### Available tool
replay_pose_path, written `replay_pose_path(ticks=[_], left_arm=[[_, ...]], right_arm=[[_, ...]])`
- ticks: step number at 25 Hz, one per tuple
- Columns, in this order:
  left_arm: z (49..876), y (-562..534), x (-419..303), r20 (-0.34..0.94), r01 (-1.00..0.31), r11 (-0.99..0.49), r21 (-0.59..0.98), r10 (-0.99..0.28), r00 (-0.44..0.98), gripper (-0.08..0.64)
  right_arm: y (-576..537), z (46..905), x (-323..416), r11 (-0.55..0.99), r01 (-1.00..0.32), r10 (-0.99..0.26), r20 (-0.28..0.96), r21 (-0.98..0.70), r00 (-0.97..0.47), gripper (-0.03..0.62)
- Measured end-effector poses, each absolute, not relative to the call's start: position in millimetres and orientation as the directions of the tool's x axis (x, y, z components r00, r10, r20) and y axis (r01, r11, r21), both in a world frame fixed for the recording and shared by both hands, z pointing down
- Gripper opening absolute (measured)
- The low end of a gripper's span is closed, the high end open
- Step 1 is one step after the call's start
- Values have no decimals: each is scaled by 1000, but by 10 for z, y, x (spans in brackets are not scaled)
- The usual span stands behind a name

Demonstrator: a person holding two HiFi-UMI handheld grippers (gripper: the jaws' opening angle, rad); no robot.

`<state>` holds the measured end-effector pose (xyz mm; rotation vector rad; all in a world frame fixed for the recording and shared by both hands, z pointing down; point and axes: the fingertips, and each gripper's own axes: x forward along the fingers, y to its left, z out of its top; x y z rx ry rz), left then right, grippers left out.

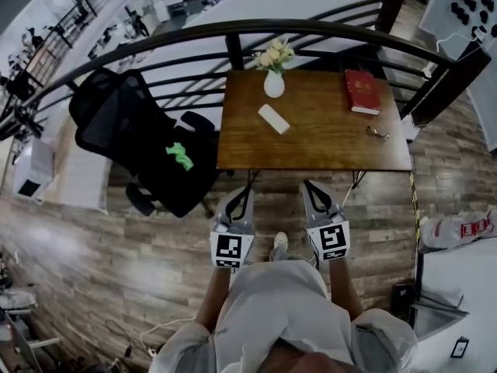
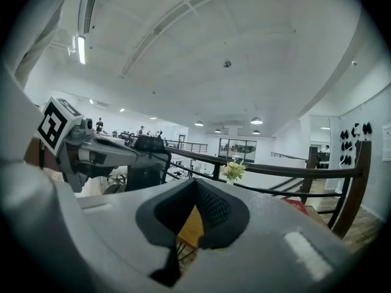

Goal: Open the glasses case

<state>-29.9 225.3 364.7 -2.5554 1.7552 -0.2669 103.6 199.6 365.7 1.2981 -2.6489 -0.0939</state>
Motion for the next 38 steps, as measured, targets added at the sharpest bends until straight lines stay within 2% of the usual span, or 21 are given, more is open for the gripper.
replay_pose_path(ticks=[18,38], left_arm=[[3711,1562,-207,133,-940,-323,-111,-942,308,20],[3649,95,-614,103,-919,-380,-101,-923,371,20]], right_arm=[[1274,3674,1047,662,-739,-749,145,129,-646,3],[-88,3628,653,612,-777,-790,146,145,-595,3]])
